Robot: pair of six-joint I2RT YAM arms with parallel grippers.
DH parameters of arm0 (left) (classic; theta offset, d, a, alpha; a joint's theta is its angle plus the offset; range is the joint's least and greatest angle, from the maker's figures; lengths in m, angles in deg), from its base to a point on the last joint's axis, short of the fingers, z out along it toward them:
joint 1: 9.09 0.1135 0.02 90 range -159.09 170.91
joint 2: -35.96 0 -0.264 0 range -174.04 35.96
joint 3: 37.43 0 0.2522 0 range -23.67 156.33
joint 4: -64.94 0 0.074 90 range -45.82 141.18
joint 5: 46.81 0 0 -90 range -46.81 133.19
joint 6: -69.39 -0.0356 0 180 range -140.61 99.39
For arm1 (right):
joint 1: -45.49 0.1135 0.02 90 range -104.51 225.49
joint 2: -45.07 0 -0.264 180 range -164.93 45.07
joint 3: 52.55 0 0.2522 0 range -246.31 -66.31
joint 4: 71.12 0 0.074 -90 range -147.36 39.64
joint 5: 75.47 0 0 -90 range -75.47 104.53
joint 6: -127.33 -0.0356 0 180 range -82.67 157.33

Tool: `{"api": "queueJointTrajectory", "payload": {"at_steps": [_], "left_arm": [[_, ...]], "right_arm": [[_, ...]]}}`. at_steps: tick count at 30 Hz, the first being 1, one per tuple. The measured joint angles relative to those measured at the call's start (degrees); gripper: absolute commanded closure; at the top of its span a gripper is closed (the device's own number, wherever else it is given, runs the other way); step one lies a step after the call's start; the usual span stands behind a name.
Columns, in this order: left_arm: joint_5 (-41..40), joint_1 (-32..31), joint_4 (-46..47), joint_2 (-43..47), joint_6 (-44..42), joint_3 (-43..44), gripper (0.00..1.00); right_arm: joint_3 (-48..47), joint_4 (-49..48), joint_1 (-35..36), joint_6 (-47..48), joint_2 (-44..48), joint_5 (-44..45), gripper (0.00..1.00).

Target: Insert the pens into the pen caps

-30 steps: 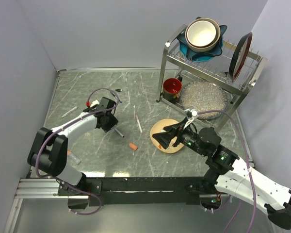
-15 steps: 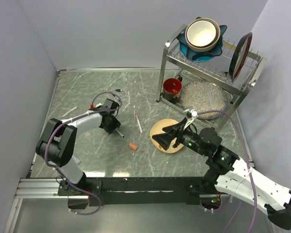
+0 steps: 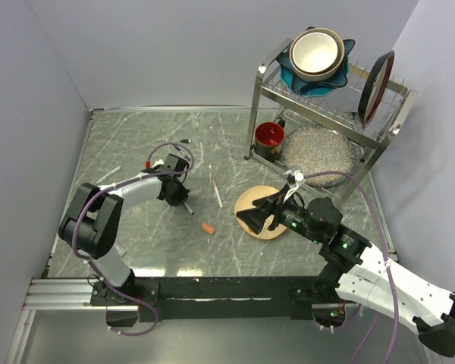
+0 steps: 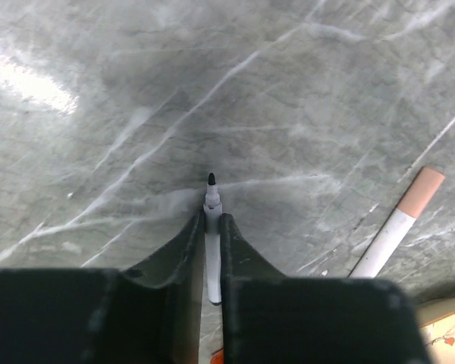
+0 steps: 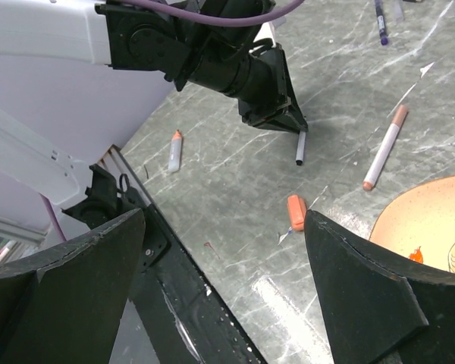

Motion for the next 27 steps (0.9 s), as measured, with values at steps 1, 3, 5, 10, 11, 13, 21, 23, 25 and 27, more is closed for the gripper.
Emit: {"api": "queueJointTrajectory", "payload": {"at_steps": [1,3,5,10,11,13,21,23,25,27], "left_arm": [[0.1,-0.1,0.3,0.0,-0.3,-0.1,0.99],[0.3,-0.3,1.6,0.0,-1.5,-0.5,0.99],[0.6,-0.5,2.8,0.1,-2.6,-0.9,0.99],[2.4,-0.9,7.6,2.5,-5.7,-4.2,0.99],[2.9,-1.6,8.5,3.7,-6.2,-5.4,0.99],[3.7,-4.2,9.8,7.2,-7.9,-7.8,0.99],[9.9,-11.1,22.2,28.0,-10.6,-12.8,0.99],[12.0,-11.1,26.3,32.8,-10.4,-15.0,0.99],[14.4,-11.1,29.5,36.0,-10.2,-16.8,0.99],[16.9,-11.3,32.1,38.1,-9.9,-18.3,0.99]], "right_arm": [[0.0,0.0,0.0,0.0,0.0,0.0,0.07],[0.0,-0.1,0.0,0.0,-0.1,-0.2,0.07],[0.0,-0.2,0.0,-0.1,-0.3,-0.4,0.03],[0.0,-1.1,0.0,-1.2,-2.8,-0.9,0.0],[0.0,-1.4,0.0,-1.3,-3.9,-1.2,0.0],[-0.1,-1.4,0.0,-1.7,-6.0,-1.6,0.0],[-0.1,-5.7,0.0,-4.4,-12.3,-5.7,0.14],[-0.1,-7.3,0.0,-5.0,-13.6,-6.8,0.2],[-0.1,-8.6,0.0,-5.6,-14.7,-7.6,0.34],[0.0,-10.4,0.0,-6.3,-16.0,-9.0,0.38]]}}
